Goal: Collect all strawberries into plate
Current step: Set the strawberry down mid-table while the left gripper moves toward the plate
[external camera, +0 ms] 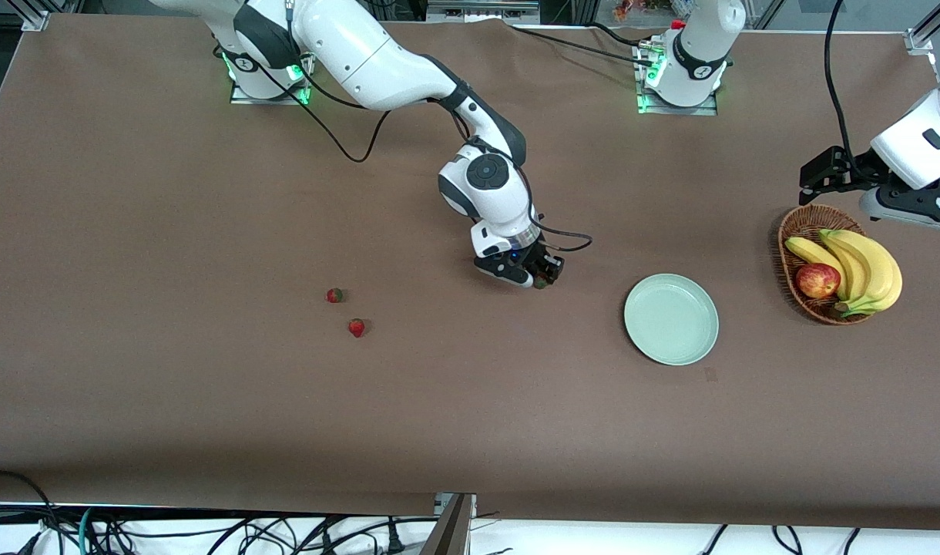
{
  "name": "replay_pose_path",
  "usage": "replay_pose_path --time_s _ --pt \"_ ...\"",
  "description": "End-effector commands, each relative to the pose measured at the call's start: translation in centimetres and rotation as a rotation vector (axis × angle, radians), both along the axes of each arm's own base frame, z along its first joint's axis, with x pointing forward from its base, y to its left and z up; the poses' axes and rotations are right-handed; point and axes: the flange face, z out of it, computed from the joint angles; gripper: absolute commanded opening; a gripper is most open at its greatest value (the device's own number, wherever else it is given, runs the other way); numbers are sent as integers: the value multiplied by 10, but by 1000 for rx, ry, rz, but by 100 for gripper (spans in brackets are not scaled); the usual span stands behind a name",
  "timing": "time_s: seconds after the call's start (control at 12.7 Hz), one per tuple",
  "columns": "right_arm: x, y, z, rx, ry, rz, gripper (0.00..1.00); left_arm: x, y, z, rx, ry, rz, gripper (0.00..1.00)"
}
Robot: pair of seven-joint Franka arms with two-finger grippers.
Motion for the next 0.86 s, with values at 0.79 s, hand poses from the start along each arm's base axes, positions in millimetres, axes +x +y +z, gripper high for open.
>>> replay_pose_path --time_s 0.79 --pt "135 -297 135 -415 217 595 100 23 -39 -82 -78 169 -54 100"
